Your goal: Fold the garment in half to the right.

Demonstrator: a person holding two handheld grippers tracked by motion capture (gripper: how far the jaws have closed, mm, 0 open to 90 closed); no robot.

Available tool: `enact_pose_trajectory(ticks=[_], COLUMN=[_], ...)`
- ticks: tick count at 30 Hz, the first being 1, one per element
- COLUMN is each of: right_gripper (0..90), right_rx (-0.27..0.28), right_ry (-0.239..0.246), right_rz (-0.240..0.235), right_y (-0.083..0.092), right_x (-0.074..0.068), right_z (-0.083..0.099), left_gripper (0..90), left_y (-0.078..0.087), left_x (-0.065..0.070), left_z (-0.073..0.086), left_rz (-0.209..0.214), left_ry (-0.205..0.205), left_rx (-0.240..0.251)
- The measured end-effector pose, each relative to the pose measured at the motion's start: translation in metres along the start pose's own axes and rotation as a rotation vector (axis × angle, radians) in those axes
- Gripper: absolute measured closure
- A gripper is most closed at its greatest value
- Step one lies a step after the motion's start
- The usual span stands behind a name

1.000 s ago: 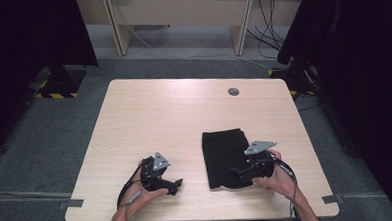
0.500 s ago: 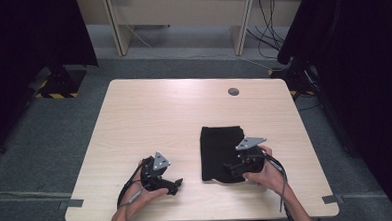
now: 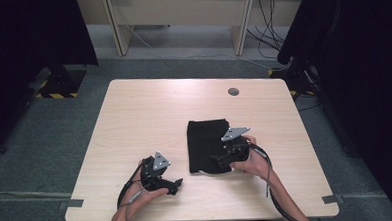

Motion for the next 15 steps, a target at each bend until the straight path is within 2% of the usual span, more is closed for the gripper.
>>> enact_pose_trajectory(ticks=[3,5,11,15], right_gripper=[16.2,16.8,17.3,17.3], right_rx=[0.018,0.026,0.066,0.07], right_ry=[-0.012,-0.037,-0.062,-0.073], right_rz=[-0.002,-0.018,-0.004,0.005], right_y=[0.005,0.011,0.026,0.034], right_x=[0.0,-0.001,-0.001,0.001], right_z=[0.0,-0.001,-0.003,-0.001], left_gripper=[0.0,0.0,0.0,0.0], left_y=[0.0,0.0,0.0,0.0], left_x=[0.0,0.0,0.0,0.0], left_z=[0.0,0.0,0.0,0.0], left_rz=[0.0,0.0,0.0,0.0], left_ry=[0.0,0.001,0.001,0.001], left_rx=[0.0,0.001,0.001,0.001])
Point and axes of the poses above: each handheld gripper's, and its own axes: y roughly backward along the jaws, z roughly out of its underside, x roughly to its right, the point moved 1 cm from there along -y, roughly forward along the jaws, and after that the axes turned 7 degrees about z, right-handed, at the moved point
